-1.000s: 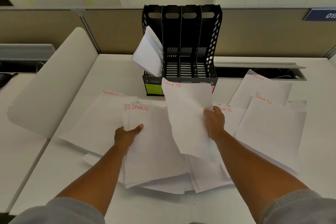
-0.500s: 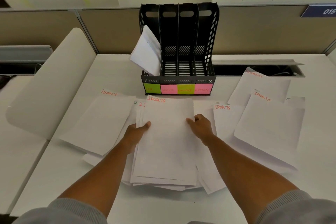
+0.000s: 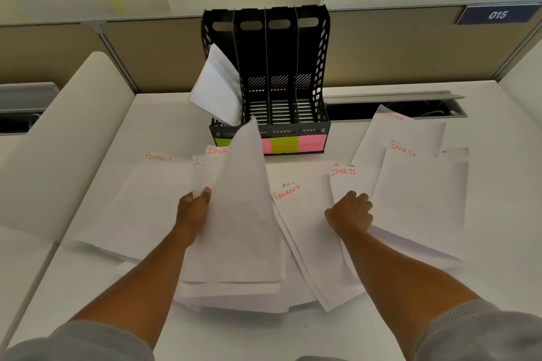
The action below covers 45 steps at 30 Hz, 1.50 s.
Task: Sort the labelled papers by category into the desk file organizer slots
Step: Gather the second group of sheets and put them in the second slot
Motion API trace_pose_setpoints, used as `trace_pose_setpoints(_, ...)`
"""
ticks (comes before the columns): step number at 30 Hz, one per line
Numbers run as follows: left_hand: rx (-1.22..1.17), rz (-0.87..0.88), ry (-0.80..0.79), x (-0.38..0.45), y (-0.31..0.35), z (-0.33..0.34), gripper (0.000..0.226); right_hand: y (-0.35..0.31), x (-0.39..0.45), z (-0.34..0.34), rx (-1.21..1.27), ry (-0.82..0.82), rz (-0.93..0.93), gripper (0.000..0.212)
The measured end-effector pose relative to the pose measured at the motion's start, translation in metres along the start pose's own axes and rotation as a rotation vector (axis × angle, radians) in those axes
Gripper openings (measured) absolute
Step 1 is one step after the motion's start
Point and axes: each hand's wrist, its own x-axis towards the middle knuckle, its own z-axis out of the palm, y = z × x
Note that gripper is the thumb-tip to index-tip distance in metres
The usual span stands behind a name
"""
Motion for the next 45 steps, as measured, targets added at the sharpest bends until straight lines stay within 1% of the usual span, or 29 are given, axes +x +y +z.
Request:
trace_pose_setpoints(4, 0.045, -0.031, -0.003, 0.000, 0.000, 0.001, 0.049, 0.002, -0.001, -0.001, 0.029, 0.009, -0.066, 0.027)
trace_pose_setpoints(8, 0.147, -0.049, -0.008, -0.004, -0.004, 0.015, 0.048, -0.009, -0.004, -0.006, 0.202, 0.089, -0.121, 0.012)
trace_pose_setpoints(12, 0.232, -0.021, -0.055, -0.012, -0.007, 0.029, 0.042, -0.023, -0.003, -0.009, 0.276, 0.118, -0.175, 0.014)
trace_pose_setpoints(17, 0.344, 0.049, -0.104, -0.018, -0.006, 0.037, 0.044, -0.036, -0.002, -0.007, 0.348, 0.034, -0.344, 0.024)
trace_pose_setpoints(19, 0.368, 0.065, -0.113, -0.019, -0.005, 0.039, 0.046, -0.038, -0.004, -0.007, 0.427, -0.058, -0.428, 0.030)
trace_pose_setpoints(21, 0.366, 0.076, -0.119, -0.021, -0.005, 0.041, 0.047, -0.041, -0.008, -0.006, 0.494, -0.226, -0.502, 0.032)
trace_pose_setpoints(24, 0.311, 0.076, -0.145, -0.024, -0.002, 0.046, 0.046, -0.049, -0.017, -0.006, 0.522, -0.432, -0.553, 0.038)
trace_pose_setpoints(26, 0.248, 0.051, -0.163, -0.027, 0.000, 0.050, 0.047, -0.058, -0.024, -0.003, 0.503, -0.554, -0.589, 0.032)
trace_pose_setpoints(28, 0.199, 0.017, -0.183, -0.029, 0.002, 0.054, 0.049, -0.066, -0.032, -0.001, 0.504, -0.630, -0.610, 0.025)
trace_pose_setpoints(29, 0.185, 0.006, -0.196, -0.029, 0.003, 0.055, 0.050, -0.071, -0.036, -0.001, 0.503, -0.650, -0.617, 0.025)
trace_pose_setpoints(31, 0.151, 0.003, -0.227, -0.030, 0.004, 0.058, 0.047, -0.080, -0.042, -0.001, 0.483, -0.672, -0.629, 0.033)
trace_pose_setpoints(33, 0.076, 0.011, -0.285, -0.033, 0.009, 0.061, 0.046, -0.086, -0.045, -0.001, 0.458, -0.675, -0.666, 0.032)
trace_pose_setpoints(35, -0.003, 0.026, -0.335, -0.034, 0.016, 0.065, 0.047, -0.091, -0.045, -0.002, 0.418, -0.650, -0.710, 0.022)
trace_pose_setpoints(36, -0.032, 0.032, -0.339, -0.034, 0.018, 0.068, 0.052, -0.092, -0.044, -0.002, 0.399, -0.638, -0.726, 0.019)
trace_pose_setpoints(38, -0.053, 0.050, -0.325, -0.034, 0.021, 0.073, 0.061, -0.092, -0.043, -0.001, 0.397, -0.617, -0.736, 0.014)
trace_pose_setpoints(40, -0.009, 0.092, -0.348, -0.035, 0.019, 0.076, 0.059, -0.088, -0.040, 0.000, 0.428, -0.579, -0.718, 0.020)
trace_pose_setpoints(42, 0.063, 0.104, -0.370, -0.033, 0.015, 0.078, 0.048, -0.081, -0.036, 0.000, 0.437, -0.511, -0.667, 0.026)
trace_pose_setpoints(44, 0.101, 0.081, -0.368, -0.029, 0.011, 0.079, 0.042, -0.070, -0.029, -0.002, 0.431, -0.400, -0.597, 0.017)
trace_pose_setpoints(45, 0.114, 0.077, -0.367, -0.028, 0.009, 0.080, 0.041, -0.063, -0.024, -0.004, 0.422, -0.317, -0.565, 0.012)
